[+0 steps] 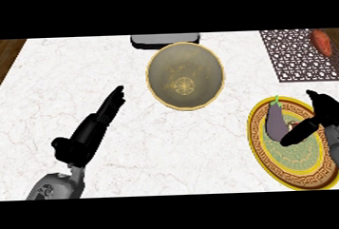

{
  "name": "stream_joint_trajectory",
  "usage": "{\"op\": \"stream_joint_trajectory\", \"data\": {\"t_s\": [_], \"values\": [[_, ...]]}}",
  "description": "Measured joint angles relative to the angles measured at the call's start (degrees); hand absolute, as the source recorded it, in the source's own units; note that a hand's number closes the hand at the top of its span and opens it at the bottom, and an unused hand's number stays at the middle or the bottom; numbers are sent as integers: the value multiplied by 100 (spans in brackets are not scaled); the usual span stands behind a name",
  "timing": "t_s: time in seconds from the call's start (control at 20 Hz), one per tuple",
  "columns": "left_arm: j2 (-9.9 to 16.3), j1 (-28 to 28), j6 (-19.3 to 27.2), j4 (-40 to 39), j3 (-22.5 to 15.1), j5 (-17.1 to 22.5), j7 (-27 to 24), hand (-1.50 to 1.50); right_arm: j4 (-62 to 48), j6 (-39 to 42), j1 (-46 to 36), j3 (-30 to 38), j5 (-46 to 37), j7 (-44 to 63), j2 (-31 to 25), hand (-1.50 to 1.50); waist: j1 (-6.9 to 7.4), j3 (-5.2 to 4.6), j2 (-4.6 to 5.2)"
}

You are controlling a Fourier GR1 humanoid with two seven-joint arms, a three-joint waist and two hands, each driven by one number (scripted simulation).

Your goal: Pick the cupcake from the plate and place it in the bowl

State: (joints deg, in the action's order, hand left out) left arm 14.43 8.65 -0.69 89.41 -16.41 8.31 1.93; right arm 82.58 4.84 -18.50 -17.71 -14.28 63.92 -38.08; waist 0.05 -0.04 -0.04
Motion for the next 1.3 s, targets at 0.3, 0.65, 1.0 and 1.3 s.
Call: {"op": "stream_joint_trajectory", "data": {"t_s": [0.3, 0.65, 1.0, 1.3], "values": [[-108, -46, -33, 134, 14, -98, 137, 0, -213, -11, 263, 241, -293, -124, 72, -150, -4, 2, 1], [-229, -21, -181, 98, 177, -217, 139, 0, -582, 12, 492, 503, -601, -348, 440, -150, -1, 3, 4], [-392, -141, -409, 75, 367, -396, 76, 0, -1162, 123, 391, 1013, -980, -757, 724, 150, 4, 5, 5], [-538, -223, -460, 78, 402, -547, 63, 0, -1343, -73, 316, 1133, -1463, -1359, 825, 150, 7, 4, 4]]}}
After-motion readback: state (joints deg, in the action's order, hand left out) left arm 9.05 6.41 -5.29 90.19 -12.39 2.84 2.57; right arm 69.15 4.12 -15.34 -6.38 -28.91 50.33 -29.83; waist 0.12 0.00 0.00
